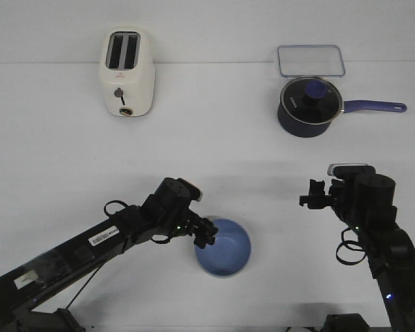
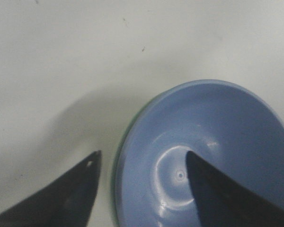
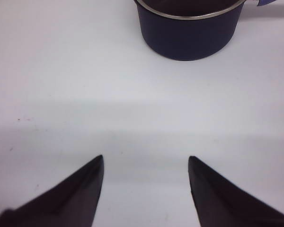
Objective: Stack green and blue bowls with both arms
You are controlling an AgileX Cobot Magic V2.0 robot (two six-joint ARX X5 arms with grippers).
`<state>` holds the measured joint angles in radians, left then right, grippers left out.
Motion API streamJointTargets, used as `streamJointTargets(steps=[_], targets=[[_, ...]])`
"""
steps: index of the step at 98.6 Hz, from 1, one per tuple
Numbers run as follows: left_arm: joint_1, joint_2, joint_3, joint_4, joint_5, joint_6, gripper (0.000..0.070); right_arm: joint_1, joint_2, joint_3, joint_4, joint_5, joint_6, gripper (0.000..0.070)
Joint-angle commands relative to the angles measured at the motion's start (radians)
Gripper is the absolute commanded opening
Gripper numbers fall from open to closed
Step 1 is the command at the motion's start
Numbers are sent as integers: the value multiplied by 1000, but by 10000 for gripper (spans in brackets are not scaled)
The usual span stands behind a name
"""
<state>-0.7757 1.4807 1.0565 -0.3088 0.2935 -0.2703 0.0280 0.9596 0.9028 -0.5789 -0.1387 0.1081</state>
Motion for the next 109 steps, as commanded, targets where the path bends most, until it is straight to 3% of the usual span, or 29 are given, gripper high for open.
streamJointTargets(steps=[1,10,22,28,38,60,77,93,109], targets=[[9,-31,21,3,-6,2,463,0,3,10,10,-4,-8,373],[52,-109,28,3,-74,34,461,1,3,10,11,-24,-8,373],[134,-241,29,-8,-284,90,426,1,2,10,15,-69,-8,361],[189,-306,29,-18,-388,124,327,1,0,10,22,-82,-8,276],[284,-410,27,-30,-497,177,0,6,-19,5,45,-100,-8,0],[495,-635,-114,4,-504,192,13,28,-188,-142,272,-105,-8,0],[616,-906,-420,203,-501,258,12,32,-448,-373,540,-77,-34,0],[674,-1126,-618,363,-501,255,12,32,-608,-493,577,63,-33,0],[686,-1164,-632,372,-502,256,15,32,-625,-505,577,113,-33,0]])
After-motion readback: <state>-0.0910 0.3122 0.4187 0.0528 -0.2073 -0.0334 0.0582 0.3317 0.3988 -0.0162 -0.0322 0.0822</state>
